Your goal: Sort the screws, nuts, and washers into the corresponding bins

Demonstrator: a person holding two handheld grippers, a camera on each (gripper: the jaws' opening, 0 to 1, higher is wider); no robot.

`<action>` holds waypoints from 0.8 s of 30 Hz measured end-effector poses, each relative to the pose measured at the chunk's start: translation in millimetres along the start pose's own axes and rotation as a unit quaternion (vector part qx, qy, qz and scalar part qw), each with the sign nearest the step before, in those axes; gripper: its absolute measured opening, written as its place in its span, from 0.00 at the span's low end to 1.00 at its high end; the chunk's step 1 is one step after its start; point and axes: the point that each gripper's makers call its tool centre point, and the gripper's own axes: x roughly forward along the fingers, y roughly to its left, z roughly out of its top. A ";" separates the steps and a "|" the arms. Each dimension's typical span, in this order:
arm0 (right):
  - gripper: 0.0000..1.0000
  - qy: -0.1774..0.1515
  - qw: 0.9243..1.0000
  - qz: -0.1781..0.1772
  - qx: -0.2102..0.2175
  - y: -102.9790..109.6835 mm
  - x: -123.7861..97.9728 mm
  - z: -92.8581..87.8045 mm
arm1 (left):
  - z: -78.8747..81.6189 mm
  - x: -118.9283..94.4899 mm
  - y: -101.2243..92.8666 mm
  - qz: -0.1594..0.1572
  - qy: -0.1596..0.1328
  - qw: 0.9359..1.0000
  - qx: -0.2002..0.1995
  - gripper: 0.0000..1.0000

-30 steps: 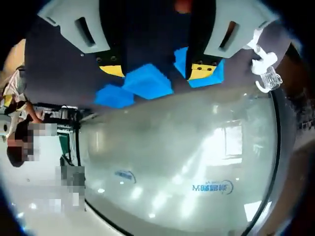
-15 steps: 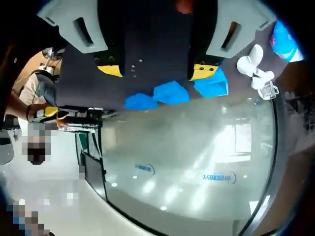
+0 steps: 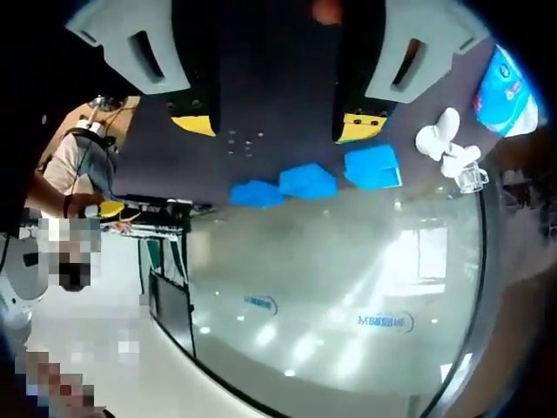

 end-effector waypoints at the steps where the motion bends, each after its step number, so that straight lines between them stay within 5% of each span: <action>1: 0.37 0.001 1.000 0.001 -0.001 0.5 0.2 -0.3 | 0.4 0.7 -2.4 -0.007 0.001 1.000 0.001 0.51; 12: 0.37 0.003 1.000 0.005 -0.001 2.1 -1.9 -2.2 | -0.3 11.3 -16.2 -0.061 0.021 0.998 0.005 0.51; 24: 0.37 0.006 1.000 0.006 0.001 2.4 -3.0 -8.4 | 0.9 38.9 -12.4 -0.082 0.054 0.995 -0.001 0.51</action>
